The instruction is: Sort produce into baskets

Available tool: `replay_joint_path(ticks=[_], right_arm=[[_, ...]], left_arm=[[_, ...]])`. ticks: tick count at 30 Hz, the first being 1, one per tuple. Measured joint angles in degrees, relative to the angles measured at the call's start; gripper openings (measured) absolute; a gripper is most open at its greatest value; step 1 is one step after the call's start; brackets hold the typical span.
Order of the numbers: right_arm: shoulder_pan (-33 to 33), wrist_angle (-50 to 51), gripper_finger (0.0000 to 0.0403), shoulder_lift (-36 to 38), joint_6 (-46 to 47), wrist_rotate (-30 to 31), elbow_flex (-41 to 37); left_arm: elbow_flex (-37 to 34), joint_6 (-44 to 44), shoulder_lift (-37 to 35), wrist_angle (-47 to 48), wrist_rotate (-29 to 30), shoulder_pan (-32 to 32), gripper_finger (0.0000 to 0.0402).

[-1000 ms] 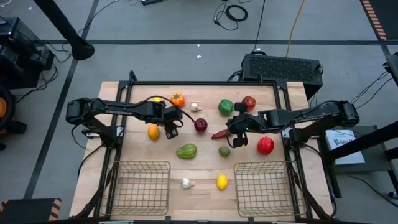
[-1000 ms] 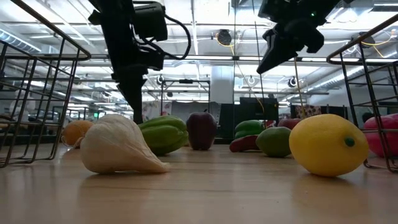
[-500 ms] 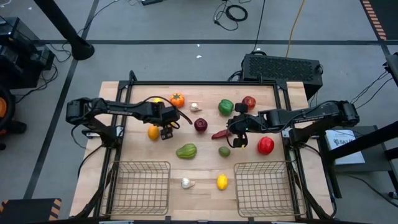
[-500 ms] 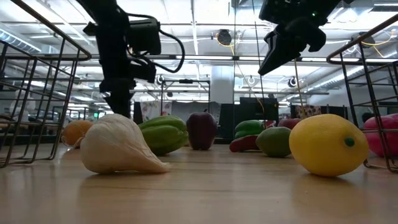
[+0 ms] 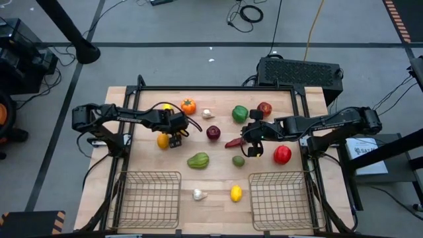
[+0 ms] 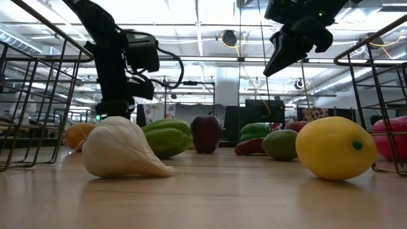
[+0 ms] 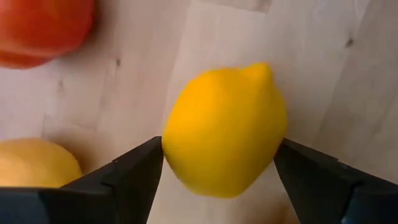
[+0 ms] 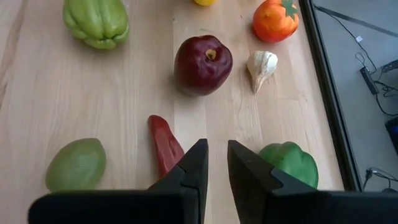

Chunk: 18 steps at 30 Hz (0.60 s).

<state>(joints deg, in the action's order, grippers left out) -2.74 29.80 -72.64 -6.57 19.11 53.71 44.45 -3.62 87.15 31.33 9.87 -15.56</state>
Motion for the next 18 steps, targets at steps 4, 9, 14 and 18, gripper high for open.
replay_joint_path(ticks=[4, 9, 14, 18], right_arm=[[0.0, -0.1, 0.0052, 0.0, -0.1, 0.0, 0.0], [0.0, -0.2, 0.0052, 0.0, -0.1, 0.0, 0.0], [0.0, -0.2, 0.0052, 0.0, -0.1, 0.0, 0.0], [0.0, -0.2, 0.0052, 0.0, -0.1, 0.0, 0.0]], left_arm=[[0.1, -1.3, 0.3, -1.7, -0.3, -0.1, 0.0289], [0.2, -4.1, 1.2, -1.8, -0.3, -0.1, 0.0262], [0.1, -4.8, 1.2, -3.3, -0.8, -0.1, 0.0241], [0.1, -4.6, 1.3, -3.8, -0.9, 0.1, 0.0234]])
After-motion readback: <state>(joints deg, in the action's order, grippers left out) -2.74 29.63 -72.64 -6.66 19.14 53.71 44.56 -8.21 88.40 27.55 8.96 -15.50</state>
